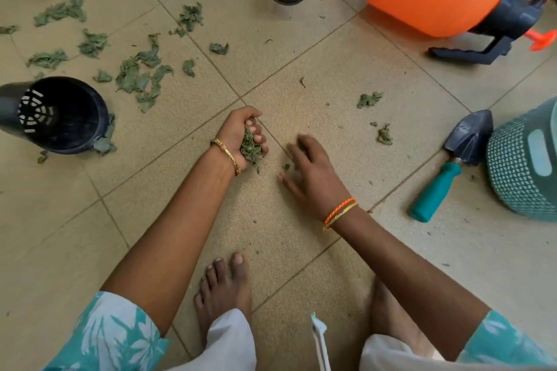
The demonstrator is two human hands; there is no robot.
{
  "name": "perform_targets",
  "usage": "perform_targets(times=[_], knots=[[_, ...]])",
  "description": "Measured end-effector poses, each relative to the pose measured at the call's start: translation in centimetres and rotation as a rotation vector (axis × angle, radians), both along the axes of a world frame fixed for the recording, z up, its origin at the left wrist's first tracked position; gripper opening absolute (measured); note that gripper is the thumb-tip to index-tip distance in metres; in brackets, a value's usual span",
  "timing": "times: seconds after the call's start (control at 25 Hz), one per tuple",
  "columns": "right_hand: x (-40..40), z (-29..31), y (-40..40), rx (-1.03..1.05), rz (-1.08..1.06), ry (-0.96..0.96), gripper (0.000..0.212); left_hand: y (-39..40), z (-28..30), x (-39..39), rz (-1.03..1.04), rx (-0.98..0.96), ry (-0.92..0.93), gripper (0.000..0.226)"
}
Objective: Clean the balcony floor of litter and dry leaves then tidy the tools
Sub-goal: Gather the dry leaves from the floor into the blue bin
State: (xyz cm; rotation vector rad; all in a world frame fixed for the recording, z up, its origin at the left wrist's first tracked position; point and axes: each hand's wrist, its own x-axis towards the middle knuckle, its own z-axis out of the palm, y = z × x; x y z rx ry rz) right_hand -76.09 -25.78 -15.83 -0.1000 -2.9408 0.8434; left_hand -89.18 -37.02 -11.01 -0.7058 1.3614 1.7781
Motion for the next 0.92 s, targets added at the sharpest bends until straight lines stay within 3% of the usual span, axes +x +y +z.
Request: perform_targets(times=[0.12,0.2,0.36,0.56,0.68,0.76,0.92], knots=[[1.6,-0.7,-1.4,0.094,0.192,0.078,0.035,-0.5,0.0,0.0,0.034,0.017,-0.009,0.049],[2.1,-0.5,-1.2,0.107,0.266,0.162,0.041,-0.7,-0.1,0.3,0.05,0.025,-0.024,0.046],[1.6,0.5,-0.3,0.065,0.249,0.213,0.023,-0.7,0.2,0.4,0.122,0.068,-0.062,0.042],[-0.6,2.9,-2.2,-0.803,-0.338,-0.191,0.013,0.9,1.1,0.9,0.175,0.182,-0.046,0.042],[-1.9,4.2,-2.6,-1.24,-0.504,-0.303,0.013,1.5,0.9,1.0,0.119,0.062,0.028,0.044],[-2.5,5.0,-2.5,-1.192,-0.521,-0.235,0.016,1.8,0.8,1.2,0.071,-0.042,0.095,0.036],[-3.3,5.6,-2.5,-0.871,-0.518,-0.082,0.019,2.6,0.9,2.3,0.092,-0.21,0.22,0.027]])
